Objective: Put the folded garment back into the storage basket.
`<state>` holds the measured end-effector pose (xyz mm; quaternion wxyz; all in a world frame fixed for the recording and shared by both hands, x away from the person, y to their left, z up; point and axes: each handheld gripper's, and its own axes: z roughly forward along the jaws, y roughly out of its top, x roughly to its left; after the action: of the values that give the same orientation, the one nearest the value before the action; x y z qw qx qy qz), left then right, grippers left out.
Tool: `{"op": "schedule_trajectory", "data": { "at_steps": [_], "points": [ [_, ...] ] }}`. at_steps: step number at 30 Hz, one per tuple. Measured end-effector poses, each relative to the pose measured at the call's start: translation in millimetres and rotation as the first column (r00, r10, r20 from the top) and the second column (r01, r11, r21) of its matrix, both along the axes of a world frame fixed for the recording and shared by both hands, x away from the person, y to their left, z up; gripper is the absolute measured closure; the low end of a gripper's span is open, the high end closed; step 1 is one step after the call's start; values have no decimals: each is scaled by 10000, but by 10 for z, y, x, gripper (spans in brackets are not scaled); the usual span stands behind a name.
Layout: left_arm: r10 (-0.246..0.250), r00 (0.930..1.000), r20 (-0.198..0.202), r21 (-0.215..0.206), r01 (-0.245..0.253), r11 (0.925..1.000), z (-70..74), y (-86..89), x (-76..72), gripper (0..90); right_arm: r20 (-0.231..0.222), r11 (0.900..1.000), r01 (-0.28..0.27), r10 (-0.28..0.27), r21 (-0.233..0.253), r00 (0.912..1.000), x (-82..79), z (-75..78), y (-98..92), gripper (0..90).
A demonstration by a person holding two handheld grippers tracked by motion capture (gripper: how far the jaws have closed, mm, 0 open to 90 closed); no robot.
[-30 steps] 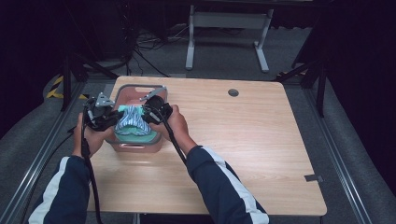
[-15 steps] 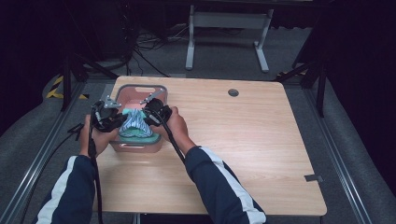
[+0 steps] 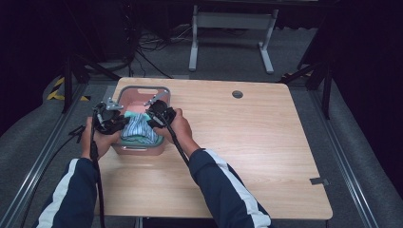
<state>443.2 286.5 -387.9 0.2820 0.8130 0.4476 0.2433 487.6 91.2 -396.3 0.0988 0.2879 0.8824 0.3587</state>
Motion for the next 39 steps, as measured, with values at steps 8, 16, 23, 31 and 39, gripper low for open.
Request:
{"op": "schedule_trajectory", "data": {
  "at_steps": [8,16,23,31,39],
  "points": [
    [213,9997,147,-122,-211,9997,21,5,7,724,49,10000,-12,12,-9,10000,-5,14,-28,761],
    [89,9998,151,-125,-87,9999,57,-24,-12,721,108,10000,-40,40,-5,9999,-10,25,-57,765],
    [-155,9995,283,-198,160,9997,123,-77,-55,684,197,9996,-278,279,-39,9994,-41,59,-115,790],
    [-529,9960,721,-265,549,9981,270,-198,-180,649,456,9995,-291,297,-119,9985,-75,167,-234,774],
    [-846,9927,864,-362,880,9955,351,-320,-308,591,793,9955,-599,657,-733,9947,-128,266,-405,740]
  ]
}}
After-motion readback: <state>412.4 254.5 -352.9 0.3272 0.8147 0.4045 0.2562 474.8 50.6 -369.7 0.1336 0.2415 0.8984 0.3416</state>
